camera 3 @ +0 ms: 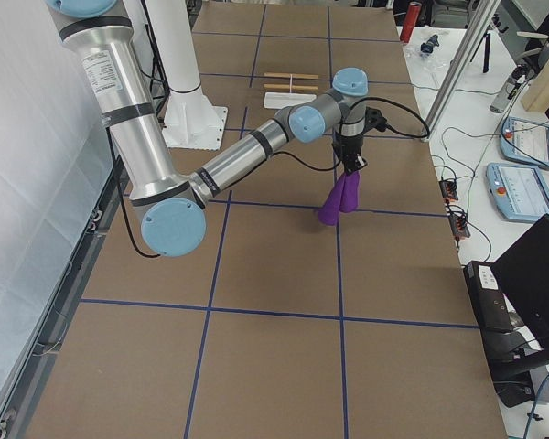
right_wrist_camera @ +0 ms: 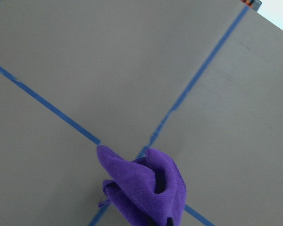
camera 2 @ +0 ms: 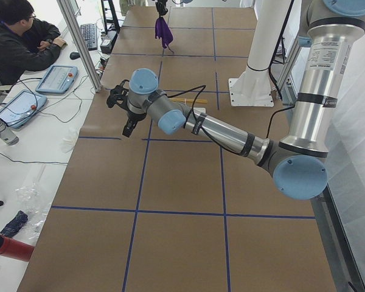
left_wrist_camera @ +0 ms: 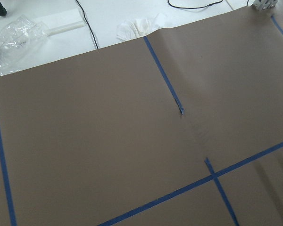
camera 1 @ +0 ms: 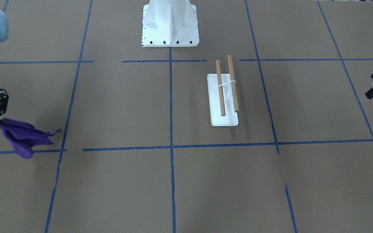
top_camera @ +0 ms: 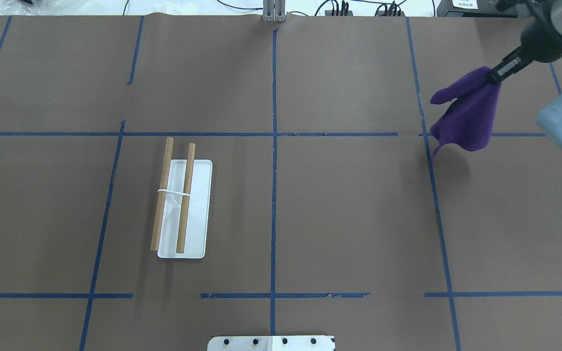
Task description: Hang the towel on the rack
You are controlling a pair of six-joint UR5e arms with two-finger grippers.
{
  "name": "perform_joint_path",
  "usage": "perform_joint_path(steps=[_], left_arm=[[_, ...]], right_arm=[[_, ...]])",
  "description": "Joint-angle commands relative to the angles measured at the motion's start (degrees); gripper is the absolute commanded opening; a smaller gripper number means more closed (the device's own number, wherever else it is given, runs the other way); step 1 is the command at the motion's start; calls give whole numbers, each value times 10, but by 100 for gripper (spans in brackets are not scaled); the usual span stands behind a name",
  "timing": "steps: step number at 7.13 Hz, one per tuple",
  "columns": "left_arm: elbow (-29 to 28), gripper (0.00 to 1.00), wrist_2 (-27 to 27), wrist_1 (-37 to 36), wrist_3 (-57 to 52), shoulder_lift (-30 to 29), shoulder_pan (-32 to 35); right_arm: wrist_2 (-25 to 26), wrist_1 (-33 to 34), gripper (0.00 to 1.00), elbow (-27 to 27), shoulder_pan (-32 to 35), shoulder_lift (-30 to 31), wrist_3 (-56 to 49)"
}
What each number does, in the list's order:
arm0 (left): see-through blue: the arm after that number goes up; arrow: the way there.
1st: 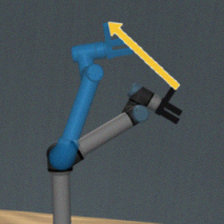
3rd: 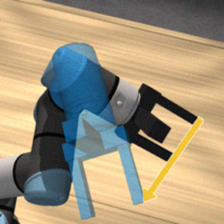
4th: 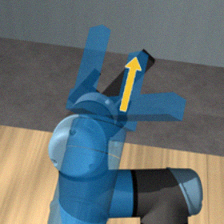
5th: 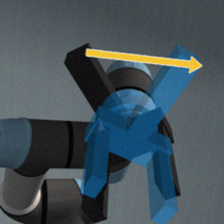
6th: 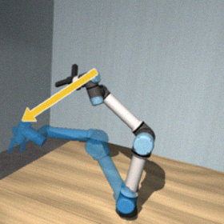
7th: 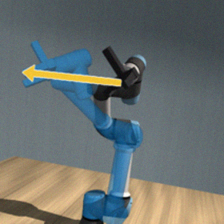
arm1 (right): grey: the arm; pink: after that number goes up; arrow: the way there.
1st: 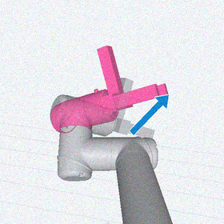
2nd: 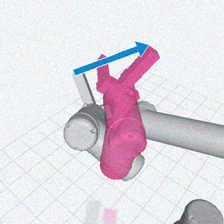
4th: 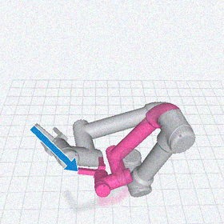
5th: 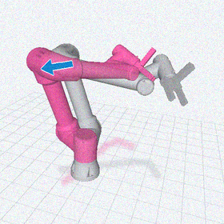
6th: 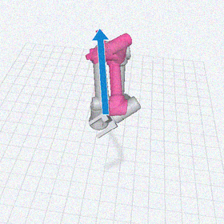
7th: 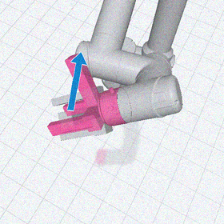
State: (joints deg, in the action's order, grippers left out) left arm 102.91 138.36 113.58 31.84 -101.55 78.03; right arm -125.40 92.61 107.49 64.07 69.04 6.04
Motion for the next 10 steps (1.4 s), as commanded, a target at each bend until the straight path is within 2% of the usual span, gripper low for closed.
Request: perform_joint_path(steps=[1,3,4,6,7,8,9,10], left_arm=[[2,100,0,0,253,-72,-59],[1,100,-18,1,513,-154,-152],[0,100,-50,1,601,-183,-193],[-12,100,-128,1,741,-221,-275],[-12,100,-139,0,795,-228,-297],[-13,100,-141,0,846,-233,-313],[-13,96,-151,-2,891,-245,-330],[-18,87,-154,-4,931,-256,-345]], right_arm=[[5,-1,0,45,-67,-43,134],[59,-1,0,97,-141,-71,244],[101,-1,0,107,-182,-94,285],[175,-1,0,124,-253,-132,354],[229,-1,0,124,-288,-152,385],[249,-1,0,125,-301,-160,395],[260,-1,0,124,-305,-164,395],[262,-1,0,126,-305,-165,396]])
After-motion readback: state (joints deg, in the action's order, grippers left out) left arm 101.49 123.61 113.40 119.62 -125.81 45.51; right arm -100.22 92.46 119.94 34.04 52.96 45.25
